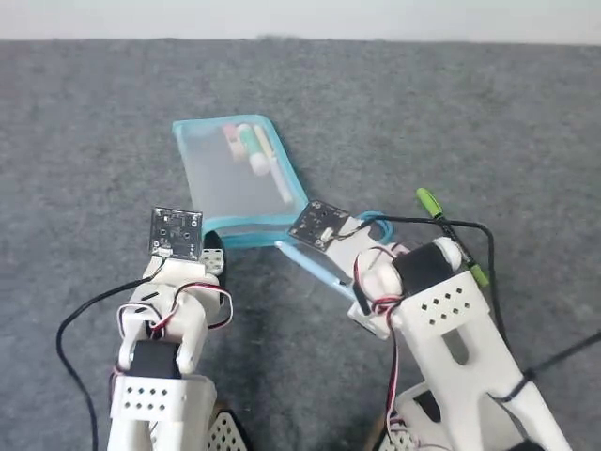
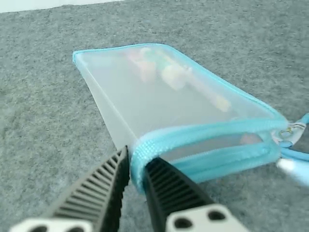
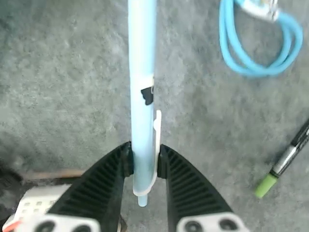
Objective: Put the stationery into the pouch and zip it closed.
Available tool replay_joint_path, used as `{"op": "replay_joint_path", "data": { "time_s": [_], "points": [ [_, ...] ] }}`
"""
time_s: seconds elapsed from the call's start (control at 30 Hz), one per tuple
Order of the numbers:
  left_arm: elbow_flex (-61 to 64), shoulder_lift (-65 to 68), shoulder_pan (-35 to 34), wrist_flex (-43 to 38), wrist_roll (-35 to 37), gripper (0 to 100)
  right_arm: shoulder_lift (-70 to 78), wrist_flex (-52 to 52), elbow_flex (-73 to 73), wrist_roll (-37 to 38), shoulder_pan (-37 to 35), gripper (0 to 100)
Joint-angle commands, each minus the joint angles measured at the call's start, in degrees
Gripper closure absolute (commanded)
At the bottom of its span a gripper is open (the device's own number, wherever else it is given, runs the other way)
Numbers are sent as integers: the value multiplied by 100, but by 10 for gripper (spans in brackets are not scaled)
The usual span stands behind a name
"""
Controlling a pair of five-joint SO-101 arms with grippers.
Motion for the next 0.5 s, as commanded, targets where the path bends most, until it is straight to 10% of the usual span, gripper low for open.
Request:
{"op": "replay_joint_path", "data": {
  "time_s": [0.0,0.47],
  "points": [
    [-391,-62,62,-53,97,989,532,-259,-431,-431,-347,991],
    [-303,-105,62,-53,62,989,4295,189,-4044,-1169,-374,991]
  ]
}}
